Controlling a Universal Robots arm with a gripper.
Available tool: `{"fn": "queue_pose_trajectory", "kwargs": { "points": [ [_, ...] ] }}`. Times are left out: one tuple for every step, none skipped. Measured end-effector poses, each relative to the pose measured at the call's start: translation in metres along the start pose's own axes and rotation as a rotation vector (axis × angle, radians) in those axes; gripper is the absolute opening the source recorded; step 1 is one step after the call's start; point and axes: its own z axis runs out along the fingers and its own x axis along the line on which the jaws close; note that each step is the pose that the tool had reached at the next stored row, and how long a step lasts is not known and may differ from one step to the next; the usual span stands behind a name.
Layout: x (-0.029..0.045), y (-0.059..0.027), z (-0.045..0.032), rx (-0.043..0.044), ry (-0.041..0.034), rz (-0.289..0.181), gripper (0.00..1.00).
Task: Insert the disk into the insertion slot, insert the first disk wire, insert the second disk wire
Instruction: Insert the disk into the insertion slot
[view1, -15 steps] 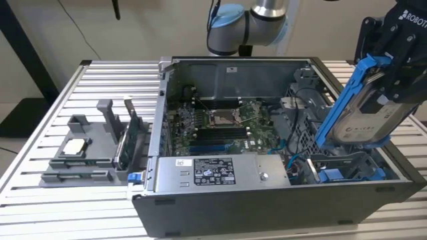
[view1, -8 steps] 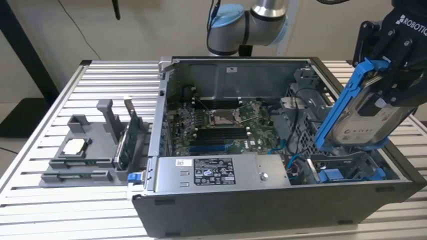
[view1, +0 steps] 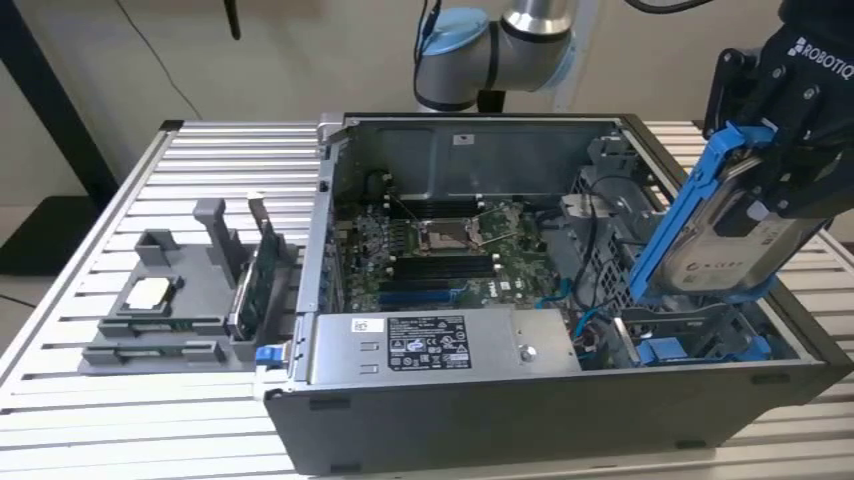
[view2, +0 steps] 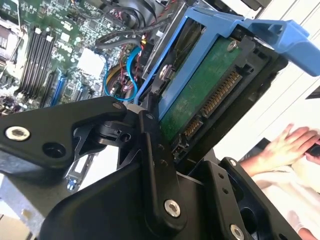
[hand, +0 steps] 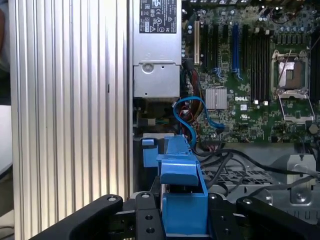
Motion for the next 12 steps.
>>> {"fn": "queue_pose_trajectory", "kwargs": {
  "points": [
    [0.0,-0.0001,0.0005,0.0,0.0001,0.0,0.33],
    [0.0,-0.0003,0.0012,0.0,0.0001,0.0,0.33],
    [0.0,-0.0007,0.0019,0.0,0.0,0.0,0.33],
    [0.0,-0.0011,0.0026,0.0,0.0,0.0,0.33],
    [0.0,-0.0018,0.0034,0.0,0.0,0.0,0.33],
    [0.0,-0.0034,0.0052,0.0,0.0,0.0,0.33],
    [-0.0001,-0.0052,0.0069,-0.0001,0.0002,0.0,0.33],
    [-0.0001,-0.006,0.0082,-0.0004,0.0002,0.0,0.33],
    [0.0,-0.0063,0.0091,-0.0013,0.0002,0.0,0.33],
    [0.0014,-0.0062,0.0091,-0.0024,0.0,0.0,0.33],
    [0.0034,-0.0063,0.0091,-0.0025,-0.0025,0.0,0.33],
    [0.0065,-0.0064,0.0093,-0.0026,-0.0045,0.0,0.33]
  ]
}}
